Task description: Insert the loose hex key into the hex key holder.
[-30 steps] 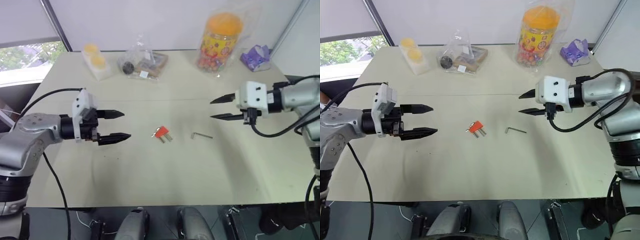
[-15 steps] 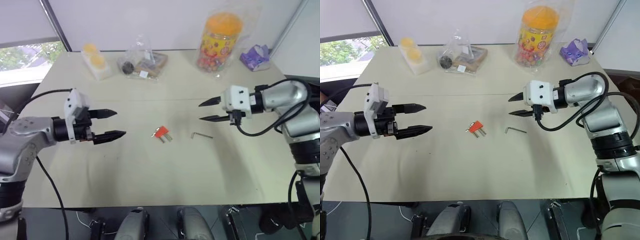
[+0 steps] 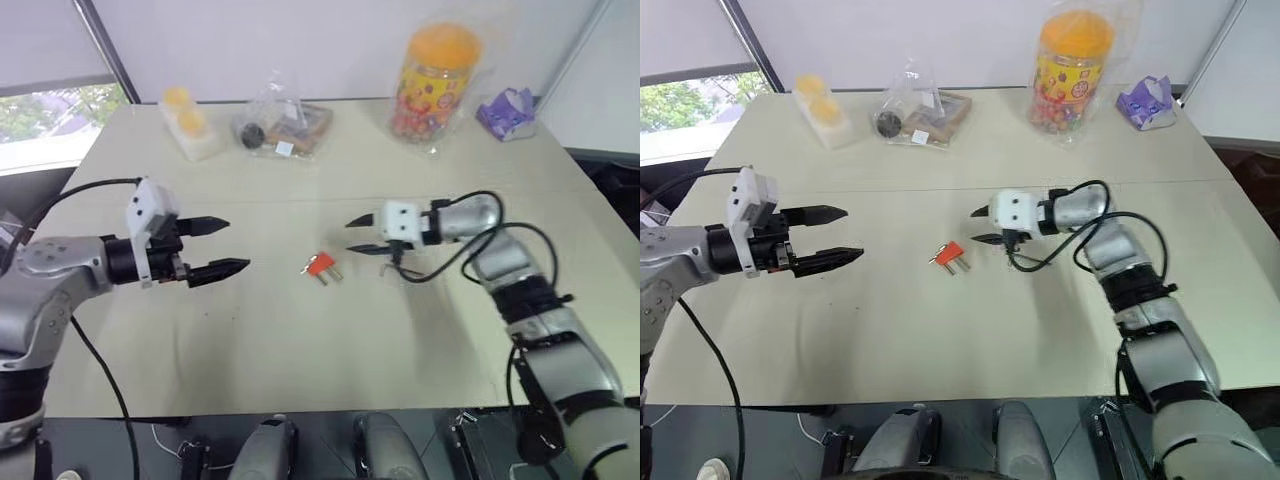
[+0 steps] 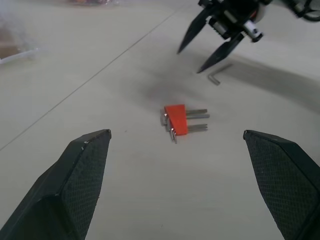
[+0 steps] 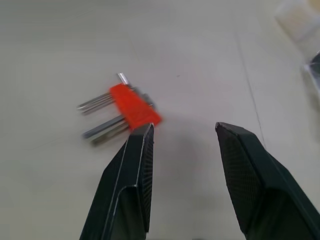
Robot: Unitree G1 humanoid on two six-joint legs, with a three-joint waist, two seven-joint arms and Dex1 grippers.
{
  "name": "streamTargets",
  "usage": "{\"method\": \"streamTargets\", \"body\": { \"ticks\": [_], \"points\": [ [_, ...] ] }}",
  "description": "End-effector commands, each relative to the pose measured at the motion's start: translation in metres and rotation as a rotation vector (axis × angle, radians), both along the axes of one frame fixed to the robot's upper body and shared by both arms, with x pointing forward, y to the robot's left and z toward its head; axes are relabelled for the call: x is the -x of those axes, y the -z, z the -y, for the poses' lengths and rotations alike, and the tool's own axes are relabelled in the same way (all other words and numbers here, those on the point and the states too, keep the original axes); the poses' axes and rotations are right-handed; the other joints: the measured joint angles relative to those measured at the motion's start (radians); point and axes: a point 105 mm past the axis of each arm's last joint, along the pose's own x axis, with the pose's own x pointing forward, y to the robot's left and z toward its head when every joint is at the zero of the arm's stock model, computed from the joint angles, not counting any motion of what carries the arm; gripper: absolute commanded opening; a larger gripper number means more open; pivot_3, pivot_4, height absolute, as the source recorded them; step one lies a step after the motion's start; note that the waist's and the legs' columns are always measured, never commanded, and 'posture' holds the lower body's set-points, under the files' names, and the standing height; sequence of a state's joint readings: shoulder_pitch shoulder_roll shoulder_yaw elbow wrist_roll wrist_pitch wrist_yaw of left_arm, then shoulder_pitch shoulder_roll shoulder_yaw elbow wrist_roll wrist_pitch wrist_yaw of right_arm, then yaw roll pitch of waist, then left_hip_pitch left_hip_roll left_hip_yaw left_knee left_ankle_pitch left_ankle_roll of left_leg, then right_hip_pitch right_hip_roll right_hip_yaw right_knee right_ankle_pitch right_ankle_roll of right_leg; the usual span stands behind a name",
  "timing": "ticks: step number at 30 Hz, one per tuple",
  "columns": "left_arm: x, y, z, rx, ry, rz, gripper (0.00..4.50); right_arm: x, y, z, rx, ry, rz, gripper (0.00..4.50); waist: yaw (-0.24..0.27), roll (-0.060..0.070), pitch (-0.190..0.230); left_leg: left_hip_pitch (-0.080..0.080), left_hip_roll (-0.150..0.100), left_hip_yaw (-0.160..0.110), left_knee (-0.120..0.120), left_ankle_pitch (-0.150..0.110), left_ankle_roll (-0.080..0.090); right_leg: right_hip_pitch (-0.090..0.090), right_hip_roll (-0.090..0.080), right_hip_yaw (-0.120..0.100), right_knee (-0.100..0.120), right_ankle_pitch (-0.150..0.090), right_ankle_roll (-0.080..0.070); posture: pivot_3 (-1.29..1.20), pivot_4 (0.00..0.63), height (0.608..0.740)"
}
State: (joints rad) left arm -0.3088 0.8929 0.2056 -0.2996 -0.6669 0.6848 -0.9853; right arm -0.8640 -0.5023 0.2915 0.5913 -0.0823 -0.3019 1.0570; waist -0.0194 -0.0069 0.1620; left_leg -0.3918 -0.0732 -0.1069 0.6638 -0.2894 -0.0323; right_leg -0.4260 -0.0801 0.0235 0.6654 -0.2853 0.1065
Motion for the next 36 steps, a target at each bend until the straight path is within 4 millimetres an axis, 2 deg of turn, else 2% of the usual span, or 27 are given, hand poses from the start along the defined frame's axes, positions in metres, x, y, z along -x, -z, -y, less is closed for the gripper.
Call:
{"method": "streamTargets", "body": {
  "ticks": [1, 3, 11, 19, 36],
  "points": [
    [0.005, -0.006, 0.001, -0.016, 0.004, 0.046, 4.42, -0.013, -0.001, -0.004, 0.016, 0.034, 0.123, 2.03, 0.001, 0.0, 0.0, 0.0, 0.0, 0.0, 0.0, 0.0, 0.0, 0.0, 0.0, 0.0, 0.0, 0.0, 0.0, 0.0, 0.15, 0.74],
    [0.006, -0.006, -0.001, -0.019, -0.006, 0.049, 4.42, -0.015, 0.008, -0.005, 0.039, 0.035, 0.131, 2.03, 0.003, 0.0, 0.0, 0.0, 0.0, 0.0, 0.0, 0.0, 0.0, 0.0, 0.0, 0.0, 0.0, 0.0, 0.0, 0.0, 0.15, 0.74],
    [0.011, -0.002, -0.002, -0.022, -0.021, 0.043, 4.42, -0.011, 0.024, -0.005, 0.064, 0.018, 0.103, 2.03, -0.014, 0.0, 0.0, 0.0, 0.0, -0.001, -0.001, 0.0, -0.001, 0.0, 0.001, 0.0, 0.0, 0.0, 0.0, 0.0, 0.15, 0.74],
    [0.011, -0.003, -0.002, -0.022, -0.017, 0.046, 4.42, 0.004, 0.036, -0.009, 0.072, -0.034, 0.011, 2.03, -0.025, 0.0, 0.0, 0.0, 0.0, -0.001, -0.001, 0.0, -0.001, 0.0, 0.001, 0.0, 0.0, 0.0, 0.0, 0.0, 0.15, 0.74],
    [0.018, 0.003, -0.002, -0.032, -0.014, 0.031, 4.42, 0.019, 0.036, -0.042, 0.012, -0.085, -0.028, 2.03, -0.024, 0.0, 0.0, 0.0, 0.0, -0.001, -0.001, 0.0, -0.001, 0.0, 0.001, 0.0, 0.0, 0.0, 0.0, 0.0, 0.15, 0.74]
  ]
}}
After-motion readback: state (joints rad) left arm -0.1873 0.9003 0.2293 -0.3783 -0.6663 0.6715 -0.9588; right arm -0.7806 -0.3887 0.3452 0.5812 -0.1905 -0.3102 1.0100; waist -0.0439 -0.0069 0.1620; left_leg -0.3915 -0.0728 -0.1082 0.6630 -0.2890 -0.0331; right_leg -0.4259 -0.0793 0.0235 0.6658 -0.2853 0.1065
